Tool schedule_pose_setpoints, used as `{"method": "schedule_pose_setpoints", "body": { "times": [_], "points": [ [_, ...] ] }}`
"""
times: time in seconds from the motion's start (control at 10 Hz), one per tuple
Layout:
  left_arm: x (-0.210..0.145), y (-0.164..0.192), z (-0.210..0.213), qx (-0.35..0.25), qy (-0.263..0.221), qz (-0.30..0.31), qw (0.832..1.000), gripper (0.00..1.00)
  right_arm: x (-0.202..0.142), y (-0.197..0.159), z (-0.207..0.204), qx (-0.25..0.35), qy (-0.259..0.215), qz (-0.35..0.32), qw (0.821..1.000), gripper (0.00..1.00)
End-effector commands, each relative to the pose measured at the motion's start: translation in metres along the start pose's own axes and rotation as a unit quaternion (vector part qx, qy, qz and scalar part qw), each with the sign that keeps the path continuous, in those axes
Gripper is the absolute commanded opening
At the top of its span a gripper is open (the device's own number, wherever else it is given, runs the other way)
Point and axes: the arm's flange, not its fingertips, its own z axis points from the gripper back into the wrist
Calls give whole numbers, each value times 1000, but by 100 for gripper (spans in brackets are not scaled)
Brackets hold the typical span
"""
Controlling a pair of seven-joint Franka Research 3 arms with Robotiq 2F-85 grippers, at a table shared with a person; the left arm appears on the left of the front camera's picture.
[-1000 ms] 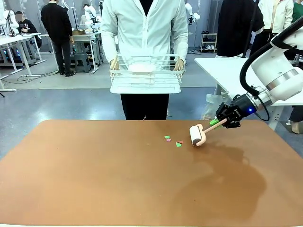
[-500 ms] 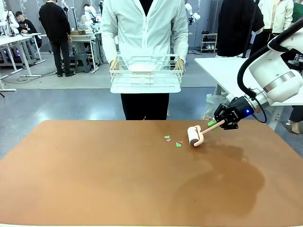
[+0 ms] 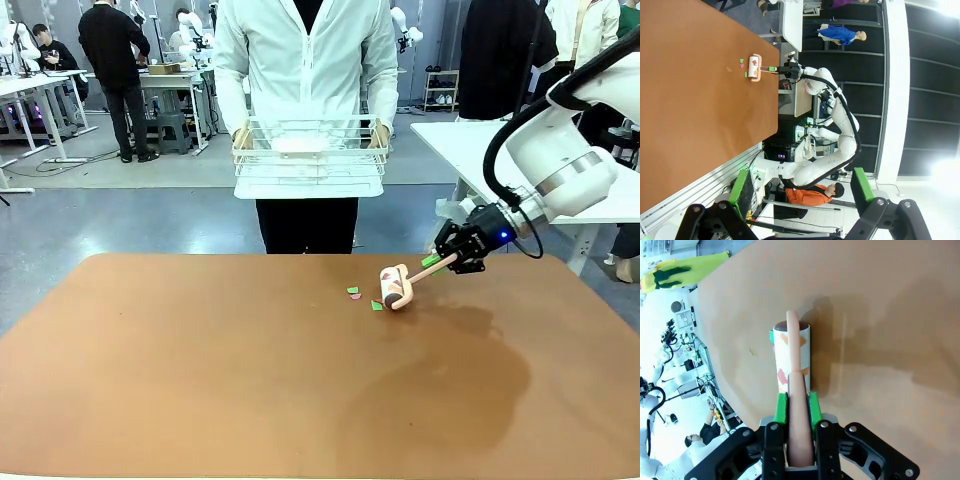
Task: Clean the table.
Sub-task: Clean the table with the Lint Roller when the human lifts the Dish drying rack.
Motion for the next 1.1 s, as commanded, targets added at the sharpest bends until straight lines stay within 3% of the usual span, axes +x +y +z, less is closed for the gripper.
{"method": "schedule_pose_setpoints", "body": {
  "times": [0.0, 0.3, 1.0],
  "points": [
    [-2, -2, 2, -3, -2, 0, 1000, 100, -11, 7, -55, -57, 19, -4, 998, 21],
    [-2, -2, 2, -3, -2, 0, 1000, 100, -16, 24, -94, -58, 26, -24, 998, 21],
    [-2, -2, 2, -3, -2, 0, 1000, 100, -26, 75, -148, -58, 56, 0, 997, 21]
  ]
}}
